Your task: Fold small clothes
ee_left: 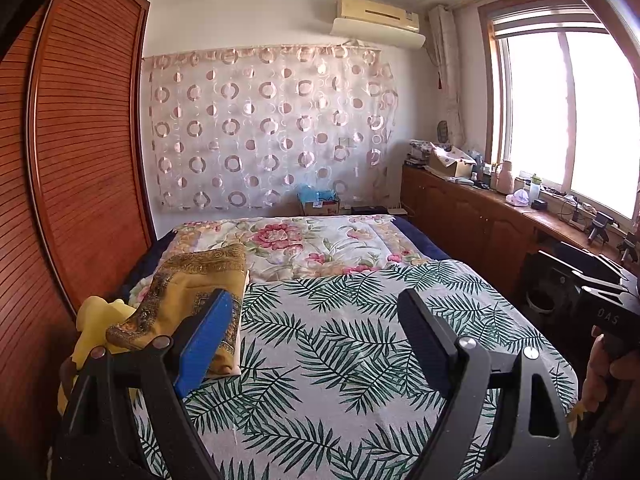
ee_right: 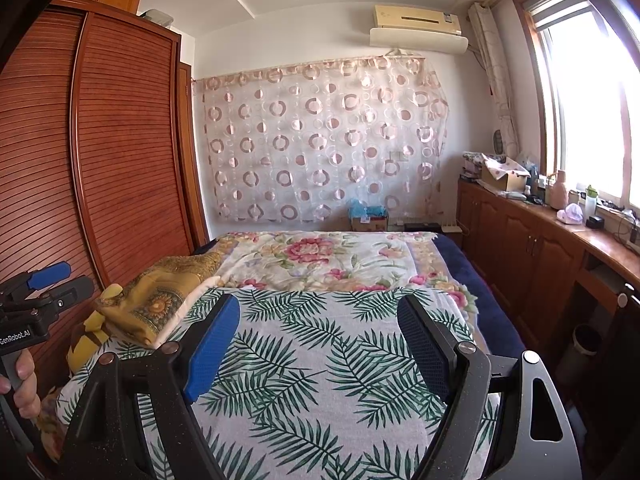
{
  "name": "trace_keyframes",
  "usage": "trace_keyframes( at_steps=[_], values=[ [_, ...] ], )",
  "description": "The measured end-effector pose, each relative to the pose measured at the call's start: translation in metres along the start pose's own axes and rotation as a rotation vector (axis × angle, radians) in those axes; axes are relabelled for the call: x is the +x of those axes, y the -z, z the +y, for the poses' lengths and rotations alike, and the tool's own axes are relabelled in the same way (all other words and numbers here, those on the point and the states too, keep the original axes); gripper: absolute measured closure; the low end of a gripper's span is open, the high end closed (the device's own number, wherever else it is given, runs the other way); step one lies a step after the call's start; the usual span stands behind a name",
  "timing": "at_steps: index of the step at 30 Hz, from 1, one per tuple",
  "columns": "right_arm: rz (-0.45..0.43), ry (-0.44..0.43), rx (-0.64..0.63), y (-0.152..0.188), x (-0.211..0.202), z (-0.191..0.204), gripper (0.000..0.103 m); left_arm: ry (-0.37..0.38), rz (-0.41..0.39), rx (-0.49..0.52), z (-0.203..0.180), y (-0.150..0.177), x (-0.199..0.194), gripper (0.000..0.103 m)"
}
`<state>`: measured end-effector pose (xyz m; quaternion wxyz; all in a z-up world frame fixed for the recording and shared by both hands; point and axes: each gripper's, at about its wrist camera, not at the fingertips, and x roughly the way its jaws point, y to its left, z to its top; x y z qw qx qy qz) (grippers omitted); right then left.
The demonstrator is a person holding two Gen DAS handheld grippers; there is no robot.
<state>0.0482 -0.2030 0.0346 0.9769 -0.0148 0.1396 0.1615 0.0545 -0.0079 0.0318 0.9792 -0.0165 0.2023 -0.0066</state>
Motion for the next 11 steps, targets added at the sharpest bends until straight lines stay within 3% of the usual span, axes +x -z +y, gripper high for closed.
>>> trace_keyframes(
  at_steps=[11],
  values=[
    [-0.001,0.001,-0.001,-0.0006,0.0003,-0.0008,0.02,-0.001,0.0,0.001,-0.001,0.0007,0.0,0.018]
  ],
)
